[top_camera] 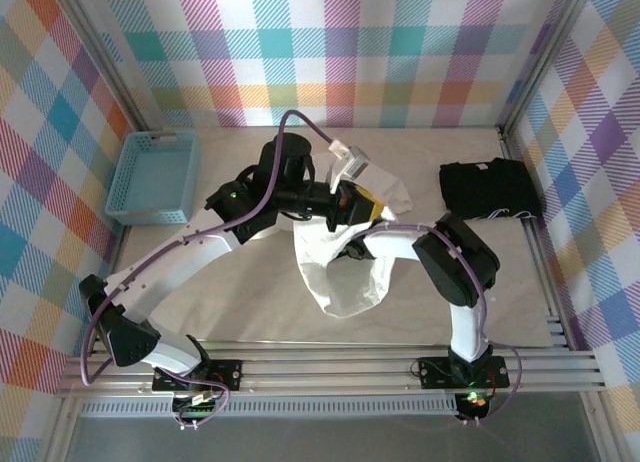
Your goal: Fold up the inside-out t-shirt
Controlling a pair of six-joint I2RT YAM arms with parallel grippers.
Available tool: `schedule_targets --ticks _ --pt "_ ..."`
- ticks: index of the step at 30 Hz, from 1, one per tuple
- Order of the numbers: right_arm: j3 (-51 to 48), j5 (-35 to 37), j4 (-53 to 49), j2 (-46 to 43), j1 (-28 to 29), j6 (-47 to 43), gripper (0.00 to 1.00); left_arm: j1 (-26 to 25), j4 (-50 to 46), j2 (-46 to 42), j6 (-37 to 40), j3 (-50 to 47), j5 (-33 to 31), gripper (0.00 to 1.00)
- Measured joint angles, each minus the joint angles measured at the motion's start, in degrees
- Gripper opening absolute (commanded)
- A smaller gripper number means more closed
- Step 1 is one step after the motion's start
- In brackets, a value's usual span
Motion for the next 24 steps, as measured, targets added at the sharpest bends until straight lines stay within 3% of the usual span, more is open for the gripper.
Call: schedule_targets --ticks 17,24 --pt "12.8 -3.7 -15.2 5.1 -3.8 -0.9 0.78 -0.1 2.5 -5.0 1.6 4.0 5.0 0.0" --pt "10.5 -10.3 -15.1 3.4 -5.3 -3.1 0.77 -0.4 0.1 -8.5 4.3 1.5 -0.3 0.0"
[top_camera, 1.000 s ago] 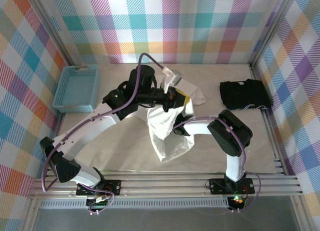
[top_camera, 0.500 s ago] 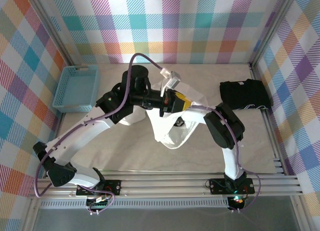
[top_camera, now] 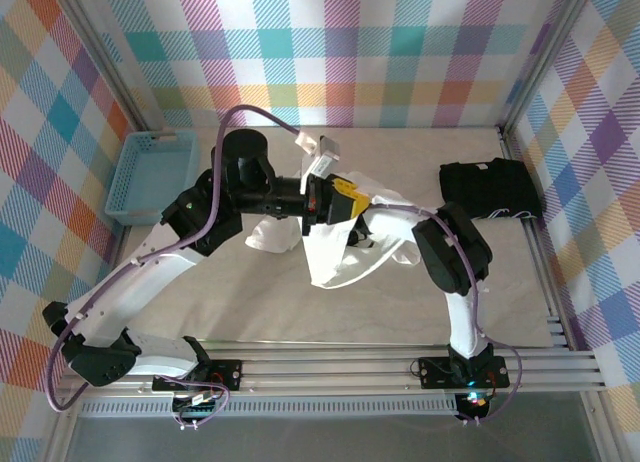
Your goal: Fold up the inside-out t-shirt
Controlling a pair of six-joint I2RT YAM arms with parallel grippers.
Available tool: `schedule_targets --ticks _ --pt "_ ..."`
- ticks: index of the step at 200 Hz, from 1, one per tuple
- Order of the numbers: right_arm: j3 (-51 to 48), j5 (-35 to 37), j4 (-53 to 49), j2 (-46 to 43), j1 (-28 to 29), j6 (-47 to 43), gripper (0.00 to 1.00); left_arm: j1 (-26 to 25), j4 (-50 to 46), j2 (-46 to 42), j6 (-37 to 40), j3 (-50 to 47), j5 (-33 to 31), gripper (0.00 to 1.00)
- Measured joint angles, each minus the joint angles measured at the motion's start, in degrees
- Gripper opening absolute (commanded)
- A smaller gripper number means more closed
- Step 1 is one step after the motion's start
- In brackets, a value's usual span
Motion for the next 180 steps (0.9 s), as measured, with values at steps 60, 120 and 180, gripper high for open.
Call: schedule_targets --ticks 60,120,180 --pt "-7.5 -5.7 0.0 -7.2 -2.6 -4.3 0.77 -0.1 -4.4 -0.3 3.0 -3.7 -11.6 0.0" --pt "-1.2 -2.9 -4.5 -3.9 -4.1 -4.4 0.74 -0.1 -3.7 -3.5 4.7 -6.1 -5.0 0.0" --pt "7.6 -1.0 -10.2 3.7 -4.0 -4.6 0.81 -0.1 -0.2 -7.7 4.6 -6.5 -0.9 0.0"
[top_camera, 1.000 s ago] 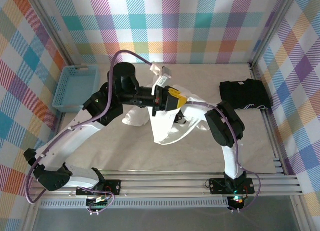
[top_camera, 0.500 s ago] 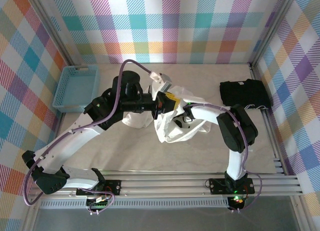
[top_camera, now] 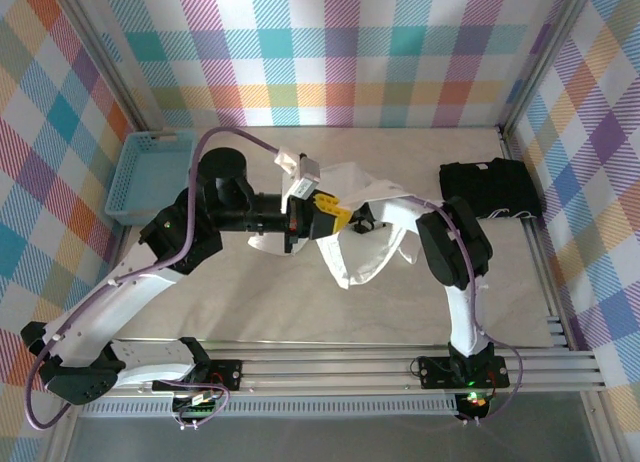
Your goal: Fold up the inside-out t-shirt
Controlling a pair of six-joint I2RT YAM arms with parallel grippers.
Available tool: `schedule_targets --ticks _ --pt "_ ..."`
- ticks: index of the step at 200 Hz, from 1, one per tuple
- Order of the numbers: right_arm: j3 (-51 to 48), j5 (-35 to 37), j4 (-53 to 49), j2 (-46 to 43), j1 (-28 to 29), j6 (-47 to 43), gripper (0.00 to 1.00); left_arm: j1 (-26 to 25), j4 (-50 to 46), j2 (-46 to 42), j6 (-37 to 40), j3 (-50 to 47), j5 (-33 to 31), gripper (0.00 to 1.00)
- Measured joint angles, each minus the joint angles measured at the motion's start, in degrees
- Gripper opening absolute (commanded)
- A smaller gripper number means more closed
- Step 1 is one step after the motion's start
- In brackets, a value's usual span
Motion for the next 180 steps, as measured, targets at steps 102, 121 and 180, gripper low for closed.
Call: schedule_targets --ticks 102,121,180 --pt "2.6 -1.2 -4.2 2.3 -0.1 -1.9 0.12 0.0 8.6 -5.6 -3.2 -5.8 -32.8 0.0" --pt "2.3 -2.3 -3.9 2.0 -0.2 -3.0 0.0 0.3 8.7 -5.0 -3.2 -5.8 -39.5 0.0" --pt "-10.3 -12.3 -0.4 -8.7 -0.5 -4.3 0.0 13.1 8.0 5.2 -7.4 -5.9 -50.3 0.0"
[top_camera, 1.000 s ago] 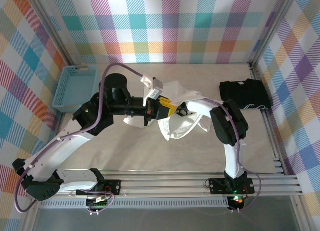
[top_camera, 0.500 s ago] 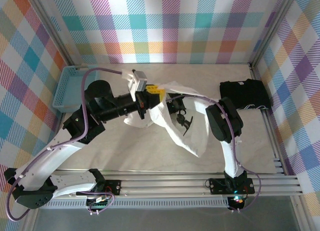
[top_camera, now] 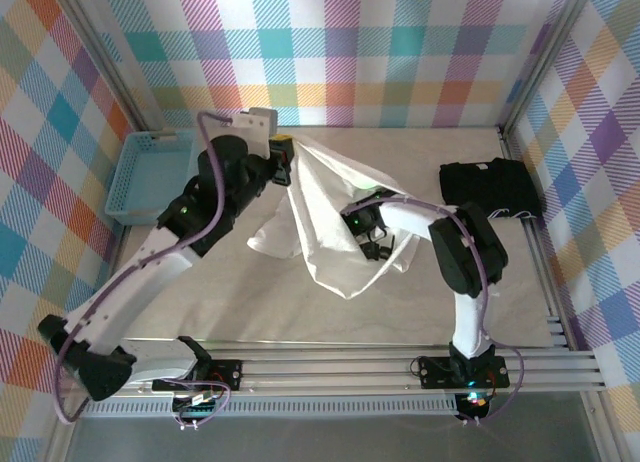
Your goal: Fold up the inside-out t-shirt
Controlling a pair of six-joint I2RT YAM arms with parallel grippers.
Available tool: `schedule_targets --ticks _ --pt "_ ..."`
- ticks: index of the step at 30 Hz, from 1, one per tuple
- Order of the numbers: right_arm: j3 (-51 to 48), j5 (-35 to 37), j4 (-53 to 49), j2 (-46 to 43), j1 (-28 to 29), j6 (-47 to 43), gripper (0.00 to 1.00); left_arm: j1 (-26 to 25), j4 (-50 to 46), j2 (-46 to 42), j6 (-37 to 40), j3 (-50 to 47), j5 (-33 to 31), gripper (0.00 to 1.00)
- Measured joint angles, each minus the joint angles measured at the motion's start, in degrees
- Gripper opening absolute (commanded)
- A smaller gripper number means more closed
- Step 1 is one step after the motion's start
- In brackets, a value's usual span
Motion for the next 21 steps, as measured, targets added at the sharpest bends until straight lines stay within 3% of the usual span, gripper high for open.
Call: schedule_targets --ticks 6,12,21 --pt "-5.9 -4.4 3.0 -8.8 0.2 -2.0 0.0 10.8 -2.8 6.7 -5.5 -0.2 0.9 0.0" --pt "-6.2 -3.5 2.9 -9.9 0.5 -3.0 0.0 21.6 -2.4 7.1 -12.3 -2.3 5.9 0.0" --pt "-5.2 -9.9 6.7 -9.8 1.3 -2.7 0.0 24.3 -2.2 8.0 -15.4 -4.9 13.0 0.0"
